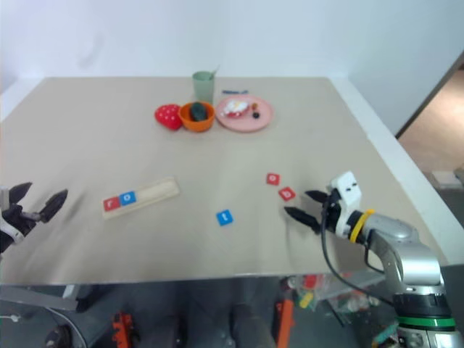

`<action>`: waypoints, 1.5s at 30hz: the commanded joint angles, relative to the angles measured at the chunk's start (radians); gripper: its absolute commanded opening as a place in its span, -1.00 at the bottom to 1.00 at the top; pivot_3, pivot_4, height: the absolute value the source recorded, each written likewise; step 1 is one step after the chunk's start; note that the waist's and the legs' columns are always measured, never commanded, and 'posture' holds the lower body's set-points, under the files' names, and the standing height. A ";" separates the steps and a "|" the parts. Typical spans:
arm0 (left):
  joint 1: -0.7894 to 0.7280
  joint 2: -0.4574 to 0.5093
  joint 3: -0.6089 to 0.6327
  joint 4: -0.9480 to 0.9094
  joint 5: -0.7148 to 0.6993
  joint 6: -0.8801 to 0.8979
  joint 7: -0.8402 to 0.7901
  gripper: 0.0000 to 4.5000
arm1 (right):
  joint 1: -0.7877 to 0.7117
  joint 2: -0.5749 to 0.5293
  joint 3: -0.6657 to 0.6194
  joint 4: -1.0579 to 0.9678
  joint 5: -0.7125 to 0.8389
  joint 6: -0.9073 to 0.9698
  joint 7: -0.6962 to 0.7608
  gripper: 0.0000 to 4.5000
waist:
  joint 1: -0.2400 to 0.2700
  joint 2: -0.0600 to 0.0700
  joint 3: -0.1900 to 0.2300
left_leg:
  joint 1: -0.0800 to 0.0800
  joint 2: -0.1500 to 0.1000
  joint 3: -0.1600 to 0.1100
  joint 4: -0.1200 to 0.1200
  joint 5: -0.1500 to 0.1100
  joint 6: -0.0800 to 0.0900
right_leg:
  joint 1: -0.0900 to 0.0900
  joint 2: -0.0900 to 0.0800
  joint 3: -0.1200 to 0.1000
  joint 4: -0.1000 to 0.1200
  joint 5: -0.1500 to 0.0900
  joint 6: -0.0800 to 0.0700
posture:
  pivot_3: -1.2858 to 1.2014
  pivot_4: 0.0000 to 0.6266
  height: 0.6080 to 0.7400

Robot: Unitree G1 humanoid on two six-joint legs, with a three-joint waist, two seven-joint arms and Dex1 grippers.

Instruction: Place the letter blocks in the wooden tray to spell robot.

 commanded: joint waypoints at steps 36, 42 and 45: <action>-0.438 0.223 -0.632 -0.133 0.100 0.326 -0.399 1.00 | -0.306 0.104 0.194 0.047 -0.037 -0.163 0.186 0.96 | -0.003 0.001 0.001 | -0.002 0.001 -0.002 0.001 0.000 0.000 | -0.002 0.004 -0.001 0.001 0.001 0.000 | 0.03 -0.52 1.00; -0.508 0.227 -0.704 -0.050 0.195 0.286 -0.444 1.00 | -0.348 0.146 0.228 0.072 -0.062 -0.183 0.194 0.96 | -0.001 0.001 0.001 | -0.003 0.001 -0.003 0.001 0.000 0.000 | -0.002 0.003 -0.001 0.001 0.001 0.000 | 0.03 -0.52 1.00; -0.518 0.219 -0.718 -0.010 0.217 0.297 -0.454 1.00 | -0.357 0.163 0.238 0.071 -0.070 -0.186 0.188 0.96 | -0.002 0.001 0.001 | -0.004 0.001 -0.003 0.001 -0.001 0.001 | -0.003 0.003 -0.001 0.001 0.000 0.000 | 0.03 -0.52 1.00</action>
